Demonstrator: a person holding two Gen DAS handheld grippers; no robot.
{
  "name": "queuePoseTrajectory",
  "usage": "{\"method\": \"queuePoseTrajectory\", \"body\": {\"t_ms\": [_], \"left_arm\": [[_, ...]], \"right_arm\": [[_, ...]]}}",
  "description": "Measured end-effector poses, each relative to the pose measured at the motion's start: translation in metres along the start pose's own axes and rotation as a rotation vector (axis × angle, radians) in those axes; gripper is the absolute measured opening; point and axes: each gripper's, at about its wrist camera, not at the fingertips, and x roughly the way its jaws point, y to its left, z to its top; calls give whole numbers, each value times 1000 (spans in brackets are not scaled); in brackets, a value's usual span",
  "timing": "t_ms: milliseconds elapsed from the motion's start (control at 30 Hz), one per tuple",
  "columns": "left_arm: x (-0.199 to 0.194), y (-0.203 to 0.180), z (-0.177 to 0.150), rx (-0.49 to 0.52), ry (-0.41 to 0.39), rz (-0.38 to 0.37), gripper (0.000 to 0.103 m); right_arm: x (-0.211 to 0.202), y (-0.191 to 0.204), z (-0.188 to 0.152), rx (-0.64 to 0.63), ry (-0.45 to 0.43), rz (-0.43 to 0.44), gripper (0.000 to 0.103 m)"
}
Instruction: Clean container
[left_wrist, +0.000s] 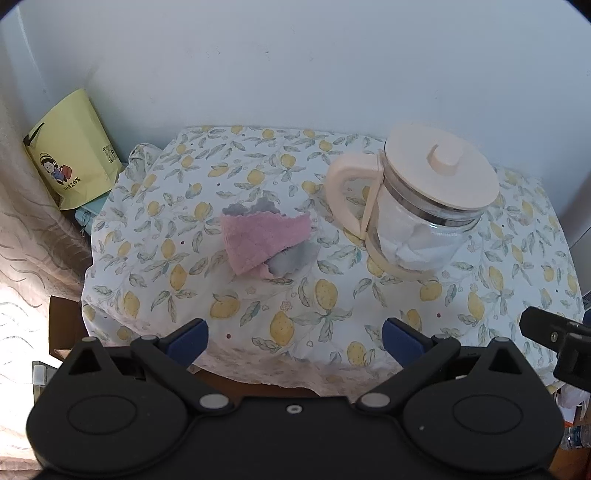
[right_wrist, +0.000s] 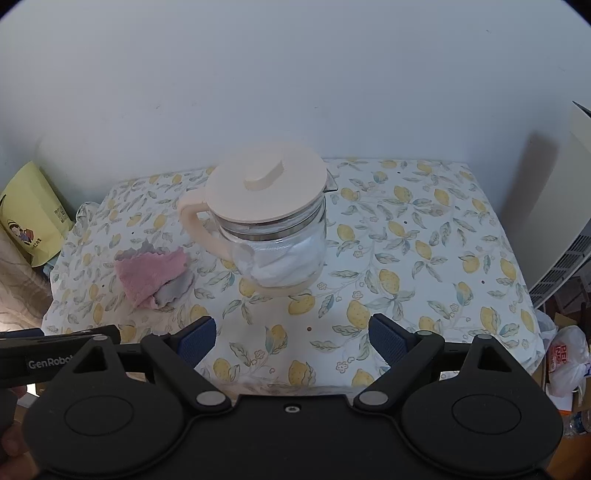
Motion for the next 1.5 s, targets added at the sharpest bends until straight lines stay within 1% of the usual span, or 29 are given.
{"method": "queuePoseTrajectory", "body": {"t_ms": [67,133,267,333,467,567,1333,1500], "left_arm": [[1,1,0,0,8,-3,102],[-1,6,-2,-12,-1,-16,102],[-1,3,-6,-9,-7,-2,102],[0,4,-8,-9,-6,1,102],[3,4,-11,-8,-3,6,102],[5,4,-13,-8,0,10,102],[12,-6,-7,3,33,5,102],[17,-7,-5,-25,53,21,102]], "right_arm": [[1,-2,0,3,1,6,93],[2,-5,1,6,3,12,93],[1,-2,-4,-7,-8,-5,93],[2,1,-1,-5,7,-7,93],[0,10,-5,-11,6,-8,93],[4,6,-4,-16,10,2,93],[9,-1,3,-10,21,15,93],[11,-6,5,-11,27,27,93]]}}
